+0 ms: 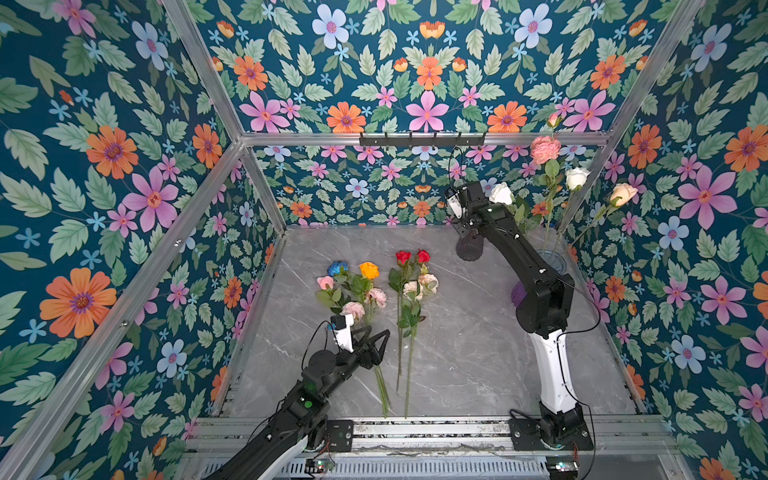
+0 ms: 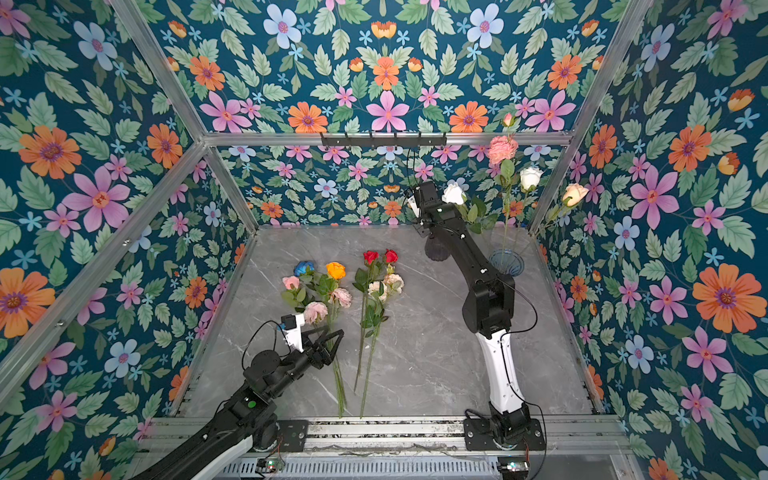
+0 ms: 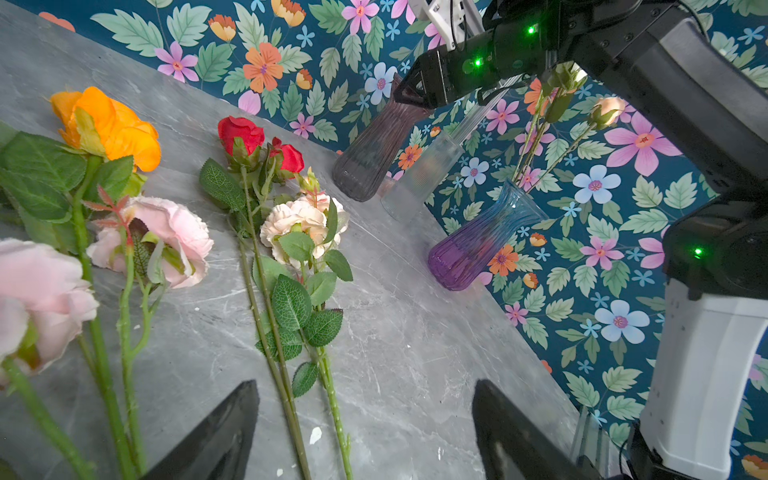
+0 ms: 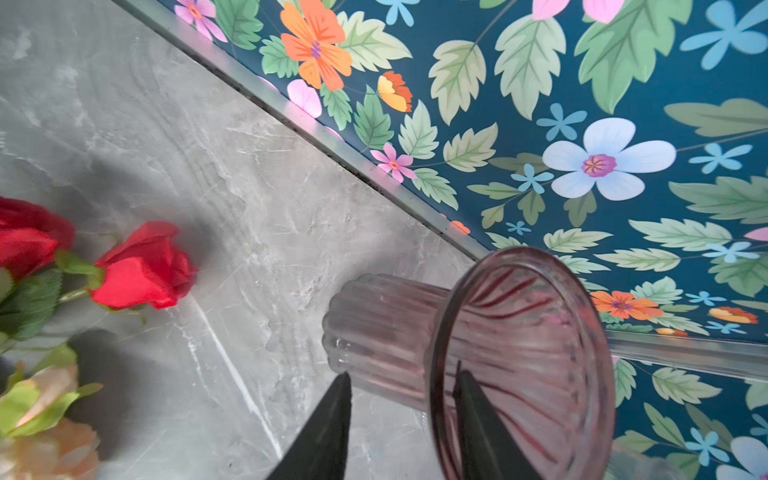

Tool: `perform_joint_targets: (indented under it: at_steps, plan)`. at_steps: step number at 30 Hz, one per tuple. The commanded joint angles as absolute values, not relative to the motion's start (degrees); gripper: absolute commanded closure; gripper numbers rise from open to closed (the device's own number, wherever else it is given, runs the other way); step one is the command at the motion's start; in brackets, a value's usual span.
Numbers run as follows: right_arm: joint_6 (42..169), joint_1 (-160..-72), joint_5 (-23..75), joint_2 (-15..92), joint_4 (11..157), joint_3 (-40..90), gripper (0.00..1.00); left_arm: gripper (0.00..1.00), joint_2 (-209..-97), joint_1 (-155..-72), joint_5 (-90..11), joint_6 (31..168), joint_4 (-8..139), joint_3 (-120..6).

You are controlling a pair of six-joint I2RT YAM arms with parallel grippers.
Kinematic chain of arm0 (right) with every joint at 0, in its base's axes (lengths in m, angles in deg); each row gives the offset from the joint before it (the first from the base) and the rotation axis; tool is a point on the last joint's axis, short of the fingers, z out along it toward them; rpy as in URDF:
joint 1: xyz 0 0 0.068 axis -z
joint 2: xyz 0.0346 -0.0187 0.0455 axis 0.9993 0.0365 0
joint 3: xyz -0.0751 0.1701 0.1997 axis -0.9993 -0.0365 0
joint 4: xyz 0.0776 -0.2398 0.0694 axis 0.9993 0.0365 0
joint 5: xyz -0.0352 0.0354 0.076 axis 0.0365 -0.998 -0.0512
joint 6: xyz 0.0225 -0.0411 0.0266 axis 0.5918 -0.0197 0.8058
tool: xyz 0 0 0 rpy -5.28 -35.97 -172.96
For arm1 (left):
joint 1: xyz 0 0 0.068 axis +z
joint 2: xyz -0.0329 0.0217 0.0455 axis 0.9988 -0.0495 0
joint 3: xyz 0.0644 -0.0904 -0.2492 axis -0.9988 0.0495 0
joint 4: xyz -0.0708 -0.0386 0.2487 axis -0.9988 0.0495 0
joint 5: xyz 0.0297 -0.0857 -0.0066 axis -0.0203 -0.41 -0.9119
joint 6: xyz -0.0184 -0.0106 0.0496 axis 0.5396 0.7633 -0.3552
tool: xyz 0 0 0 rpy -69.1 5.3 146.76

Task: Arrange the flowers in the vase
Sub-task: 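Carry the ribbed vase with the right gripper toward the robot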

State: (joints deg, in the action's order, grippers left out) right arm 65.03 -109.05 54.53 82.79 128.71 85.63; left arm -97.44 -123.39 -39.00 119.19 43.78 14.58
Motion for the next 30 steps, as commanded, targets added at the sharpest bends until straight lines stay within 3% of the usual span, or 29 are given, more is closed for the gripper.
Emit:
perform_joint_targets:
  at_steps: [1,12,16,23,30]
  plan:
    - [65.58,-109.15,55.48,84.03,130.08,85.83,0.61,0.17,-97.43,-123.37,-39.13,119.51,41.95,17.1]
    - [67.19,-109.15,54.78,83.06,130.31,85.69,0.62,0.17,-97.47,-123.37,-39.04,119.5,41.9,17.14]
    - [67.13,-109.13,54.33,83.6,131.94,87.95,0.76,0.17,-97.63,-123.37,-39.06,119.52,41.81,17.07]
    - [67.25,-109.11,54.8,83.4,132.18,86.5,0.85,0.17,-97.05,-123.37,-38.93,119.52,42.15,17.2]
    - [68.3,-109.43,55.68,81.39,132.02,83.85,1.0,0.17,-97.14,-123.37,-38.73,119.61,42.07,17.2]
